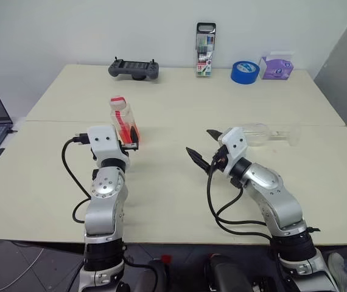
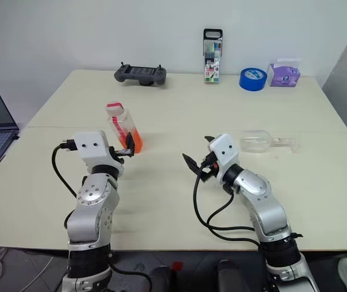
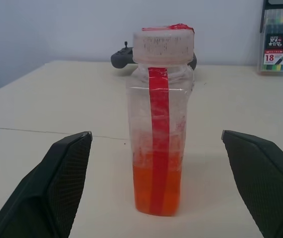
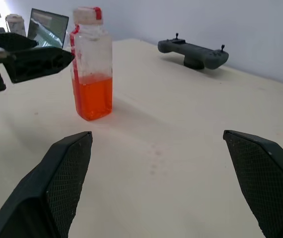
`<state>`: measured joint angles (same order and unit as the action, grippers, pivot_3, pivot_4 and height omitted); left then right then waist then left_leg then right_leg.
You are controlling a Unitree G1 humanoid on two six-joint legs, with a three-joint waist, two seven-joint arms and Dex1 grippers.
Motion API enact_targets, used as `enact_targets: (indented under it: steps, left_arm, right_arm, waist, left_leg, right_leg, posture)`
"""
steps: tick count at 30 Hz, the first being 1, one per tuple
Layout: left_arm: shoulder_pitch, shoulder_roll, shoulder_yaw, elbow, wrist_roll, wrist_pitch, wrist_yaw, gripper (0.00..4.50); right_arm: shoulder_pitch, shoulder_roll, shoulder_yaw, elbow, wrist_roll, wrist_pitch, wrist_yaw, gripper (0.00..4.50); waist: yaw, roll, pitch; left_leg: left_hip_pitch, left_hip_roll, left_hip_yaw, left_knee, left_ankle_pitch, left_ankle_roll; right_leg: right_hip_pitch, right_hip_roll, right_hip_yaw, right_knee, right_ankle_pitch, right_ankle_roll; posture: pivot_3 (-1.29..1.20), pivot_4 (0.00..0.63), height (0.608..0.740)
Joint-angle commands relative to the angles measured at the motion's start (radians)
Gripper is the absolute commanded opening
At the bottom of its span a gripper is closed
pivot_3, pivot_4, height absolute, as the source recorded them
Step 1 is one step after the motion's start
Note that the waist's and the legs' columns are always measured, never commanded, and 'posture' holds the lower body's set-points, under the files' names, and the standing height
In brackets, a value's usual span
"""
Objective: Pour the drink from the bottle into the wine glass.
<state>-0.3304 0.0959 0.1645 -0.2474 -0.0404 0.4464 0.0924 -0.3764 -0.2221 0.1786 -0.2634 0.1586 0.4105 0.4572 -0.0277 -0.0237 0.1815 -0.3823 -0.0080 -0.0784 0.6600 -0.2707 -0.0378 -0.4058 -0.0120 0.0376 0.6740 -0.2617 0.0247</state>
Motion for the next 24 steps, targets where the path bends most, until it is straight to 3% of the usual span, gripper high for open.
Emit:
enact_targets:
  steps: [1, 15, 24]
  left_arm:
    - [-0.034, 0.019, 0.015, 0.025, -0.021, -0.048, -0.031, 4.47]
    - [-0.141, 0.089, 0.045, 0.241, -0.064, -0.190, -0.115, 4.47]
    - [-0.288, 0.140, 0.051, 0.484, -0.075, -0.304, -0.187, 4.47]
  right_arm:
    - [-0.004, 0.000, 0.002, -0.031, 0.007, -0.013, 0.009, 4.50]
    - [0.029, 0.018, -0.012, -0.014, 0.002, -0.001, -0.015, 4.50]
    - [0.038, 0.019, -0.004, -0.038, 0.007, 0.018, -0.012, 4.50]
  waist:
    - [0.000, 0.000, 0.000]
    - [0.000, 0.000, 0.000]
    - [0.000, 0.000, 0.000]
  left_leg:
    - [0.000, 0.000, 0.000, 0.000, 0.000, 0.000]
    - [0.000, -0.001, 0.000, 0.000, 0.000, 0.000]
    - [0.000, -0.001, 0.000, 0.000, 0.000, 0.000]
  right_leg:
    - [0.000, 0.000, 0.000, 0.000, 0.000, 0.000]
    - [0.000, -0.002, 0.000, 0.000, 0.001, 0.001]
    - [0.000, -0.002, -0.001, 0.000, 0.001, 0.001]
  posture:
    - [0.00, 0.150, 0.740]
    - [0.00, 0.150, 0.740]
    - [0.00, 0.150, 0.740]
